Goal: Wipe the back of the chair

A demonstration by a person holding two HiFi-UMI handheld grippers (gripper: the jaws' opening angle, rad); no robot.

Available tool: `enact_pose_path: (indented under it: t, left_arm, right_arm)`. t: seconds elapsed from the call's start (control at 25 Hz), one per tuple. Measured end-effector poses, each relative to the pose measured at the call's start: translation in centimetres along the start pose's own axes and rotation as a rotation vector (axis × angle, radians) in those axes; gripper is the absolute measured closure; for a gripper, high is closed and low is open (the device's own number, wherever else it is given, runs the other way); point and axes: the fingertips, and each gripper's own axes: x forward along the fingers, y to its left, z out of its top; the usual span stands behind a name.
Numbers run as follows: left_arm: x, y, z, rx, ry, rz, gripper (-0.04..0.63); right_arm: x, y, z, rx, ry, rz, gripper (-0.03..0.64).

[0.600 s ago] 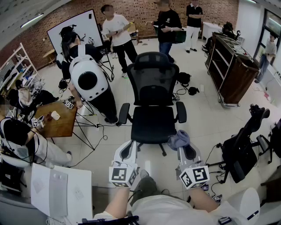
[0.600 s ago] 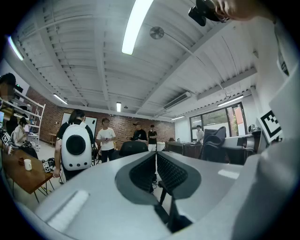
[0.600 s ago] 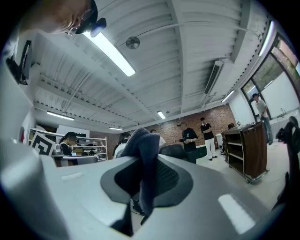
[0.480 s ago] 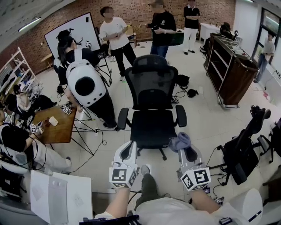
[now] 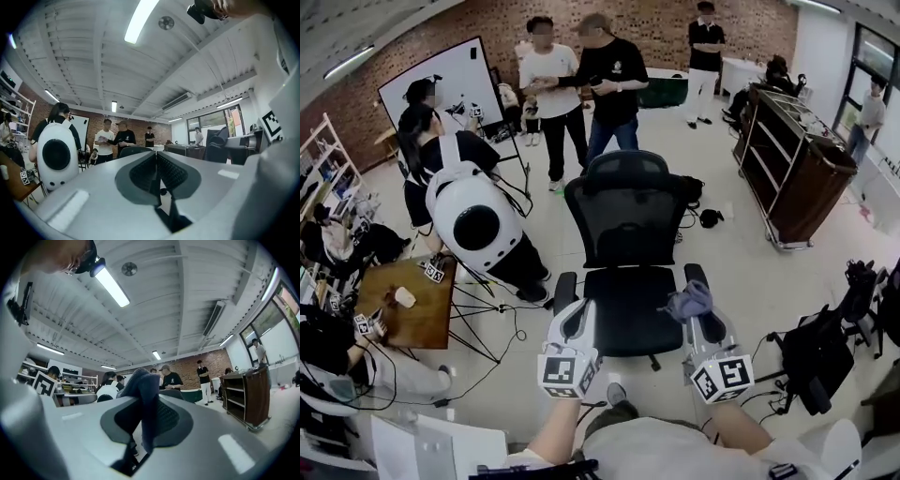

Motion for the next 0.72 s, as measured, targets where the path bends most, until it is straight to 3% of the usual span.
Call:
enact_pose_path:
  t: [0.28,0.52,0.72]
  left_arm:
    - [10.0,6.9,-1.1,-0.011,0.023,0.015,0.528]
    - [13.3,8.1,-2.3,-0.011,0.034,0.041,0.528]
    - [14.0,6.6,-3.4,-0.018,0.033,0.028,0.528]
  right_arm:
    - [11.8,-3.5,-1.2,0.023,0.006,-0.023,0.569]
    - [15.2,-5.5,-3.0,0.038,0.043,0.005,0.569]
    - [17.2,-7.8,-5.2,0.041,0.042,0.021,0.569]
